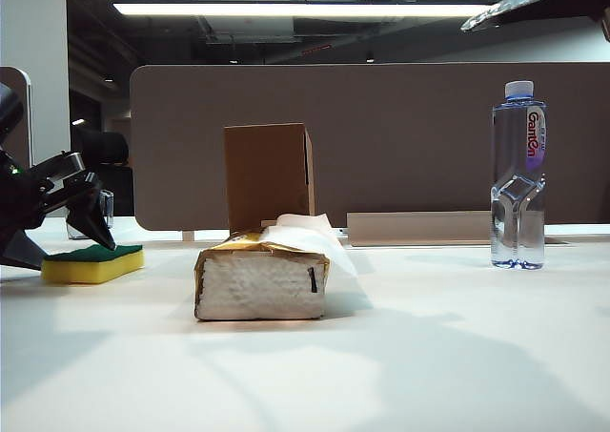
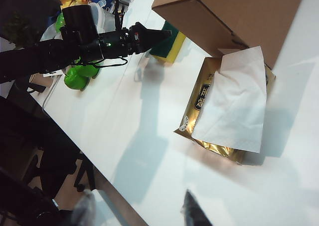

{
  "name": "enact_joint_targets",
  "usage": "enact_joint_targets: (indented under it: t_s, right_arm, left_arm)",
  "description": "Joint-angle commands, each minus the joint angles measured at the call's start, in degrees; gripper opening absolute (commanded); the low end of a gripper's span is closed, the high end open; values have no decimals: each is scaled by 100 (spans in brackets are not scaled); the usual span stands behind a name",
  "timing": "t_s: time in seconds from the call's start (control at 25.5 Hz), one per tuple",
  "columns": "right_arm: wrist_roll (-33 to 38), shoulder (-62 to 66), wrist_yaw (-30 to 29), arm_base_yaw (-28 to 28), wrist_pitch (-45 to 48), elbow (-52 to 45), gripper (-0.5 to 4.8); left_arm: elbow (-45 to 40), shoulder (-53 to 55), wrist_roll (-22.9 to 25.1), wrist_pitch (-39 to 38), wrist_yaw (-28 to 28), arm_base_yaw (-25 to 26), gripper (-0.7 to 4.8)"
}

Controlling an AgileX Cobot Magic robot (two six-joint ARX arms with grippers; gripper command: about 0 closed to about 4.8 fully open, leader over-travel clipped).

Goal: Move the sponge from left to right to wipe the table, avoiding obstacles on the table, and finally reaching the bottle of mineral water.

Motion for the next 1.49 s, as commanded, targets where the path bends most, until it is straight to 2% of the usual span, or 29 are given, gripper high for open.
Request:
enact_joint_targets:
  t_s: [0.04,0.08,0.12,0.28,0.35,0.55,0.59,0.67,0.83,0.86,0.9,0.98,1.41,1.49]
  right_arm:
    - [-20,-13,-31,9,76,26,230]
    - [-20,-13,-26,9,76,26,230]
    - [-20,-13,-28,9,76,26,230]
    - [-17,-13,-28,9,76,26,230]
    - [-20,-13,-28,9,76,26,230]
    - [-20,-13,-33,9,57,26,230]
    - [-17,-13,-35,9,57,26,230]
    - [-17,-13,-35,9,57,26,230]
    - [-17,-13,-35,9,57,26,230]
    - [-17,-13,-35,9,57,26,230]
    - [-17,-13,-35,9,57,26,230]
    - [-17,-13,-55,9,50,26,230]
    - [-17,-13,-77,9,7,26,230]
    - [-17,-13,-77,11,7,26,230]
  left_arm:
    - [9,37,26,-57,-46,-2,479]
    - [9,46,26,-70,-55,-2,479]
    - [9,48,26,-96,-55,-2,452]
    - [9,72,28,-144,-39,-13,413]
    - [9,72,31,-199,-39,-20,340]
    - [7,72,35,-229,-52,-22,325]
    - [7,72,160,-256,-63,-24,264]
    - [7,72,243,-262,-61,-24,210]
    - [7,107,240,-297,-149,-48,204]
    - [7,138,238,-321,-262,-63,154]
    - [7,168,240,-356,-280,-66,59]
    - [7,256,240,-387,-251,-74,2]
    - [7,297,538,-651,-273,-94,-6]
    - [4,289,793,-896,-249,-94,-6]
